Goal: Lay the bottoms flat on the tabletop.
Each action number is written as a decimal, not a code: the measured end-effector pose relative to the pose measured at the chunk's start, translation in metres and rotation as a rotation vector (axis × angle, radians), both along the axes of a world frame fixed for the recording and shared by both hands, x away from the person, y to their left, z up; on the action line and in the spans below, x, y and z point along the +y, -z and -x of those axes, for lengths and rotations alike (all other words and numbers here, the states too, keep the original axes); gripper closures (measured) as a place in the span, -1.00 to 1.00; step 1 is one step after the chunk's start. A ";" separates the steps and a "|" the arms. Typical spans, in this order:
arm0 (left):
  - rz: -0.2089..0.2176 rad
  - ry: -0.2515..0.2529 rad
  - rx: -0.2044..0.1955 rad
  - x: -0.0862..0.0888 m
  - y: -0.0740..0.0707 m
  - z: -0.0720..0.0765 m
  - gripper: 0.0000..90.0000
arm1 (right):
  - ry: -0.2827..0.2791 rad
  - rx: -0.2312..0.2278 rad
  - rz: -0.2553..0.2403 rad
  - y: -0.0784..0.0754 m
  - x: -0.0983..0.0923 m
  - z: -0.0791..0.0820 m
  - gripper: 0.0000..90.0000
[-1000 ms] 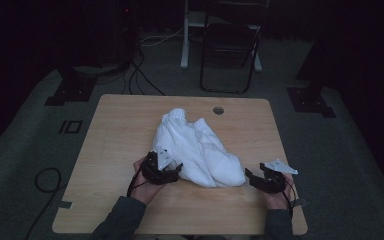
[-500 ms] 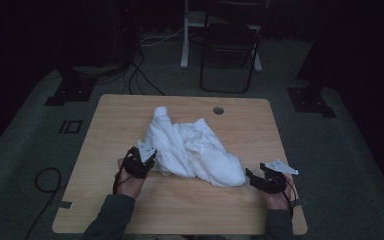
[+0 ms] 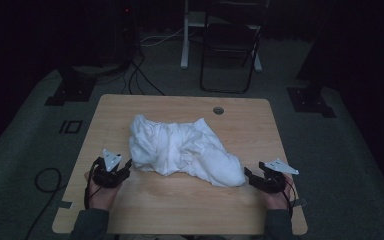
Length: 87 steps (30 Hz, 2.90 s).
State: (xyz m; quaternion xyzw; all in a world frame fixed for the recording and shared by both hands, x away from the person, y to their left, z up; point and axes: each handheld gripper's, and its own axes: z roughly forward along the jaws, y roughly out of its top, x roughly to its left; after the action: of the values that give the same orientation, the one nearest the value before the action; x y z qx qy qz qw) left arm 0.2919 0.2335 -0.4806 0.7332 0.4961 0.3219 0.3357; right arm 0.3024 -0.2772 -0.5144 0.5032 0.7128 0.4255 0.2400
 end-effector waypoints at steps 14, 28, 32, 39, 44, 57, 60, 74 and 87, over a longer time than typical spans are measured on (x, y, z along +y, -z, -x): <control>0.024 -0.063 0.064 0.031 0.028 0.030 0.17 | -0.105 -0.030 0.015 -0.010 0.034 0.004 -0.25; 0.007 -0.033 0.039 0.007 0.023 -0.005 0.00 | -0.184 0.007 0.083 -0.010 0.086 -0.022 -0.42; -0.013 -0.031 0.063 -0.001 0.027 -0.025 -0.03 | -0.193 0.044 0.127 -0.005 0.099 -0.032 -0.38; -0.022 -0.043 0.137 -0.002 0.048 -0.046 0.07 | -0.180 0.082 0.205 0.003 0.093 -0.029 0.64; -0.019 -0.051 0.158 0.002 0.054 -0.045 0.14 | -0.116 0.068 0.201 -0.001 0.064 -0.024 0.87; 0.031 -0.018 0.171 0.000 0.051 -0.043 0.09 | 0.085 0.072 0.168 -0.015 0.008 -0.037 0.58; 0.059 -0.003 0.147 0.002 0.040 -0.040 0.04 | 0.056 0.043 0.094 -0.023 0.010 -0.032 0.17; 0.131 0.024 0.090 -0.021 0.011 -0.066 -0.17 | -0.085 -0.015 0.013 -0.046 0.069 -0.051 -0.12; 0.108 0.016 0.186 -0.057 0.026 -0.106 -0.37 | -0.090 0.086 0.056 -0.029 0.110 -0.090 -0.30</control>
State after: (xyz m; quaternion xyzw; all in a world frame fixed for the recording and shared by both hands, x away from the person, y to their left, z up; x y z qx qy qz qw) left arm 0.3977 0.1760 -0.5064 0.7445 0.5361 0.2226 0.3299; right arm 0.3923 -0.1676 -0.4853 0.4817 0.7559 0.3938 0.2038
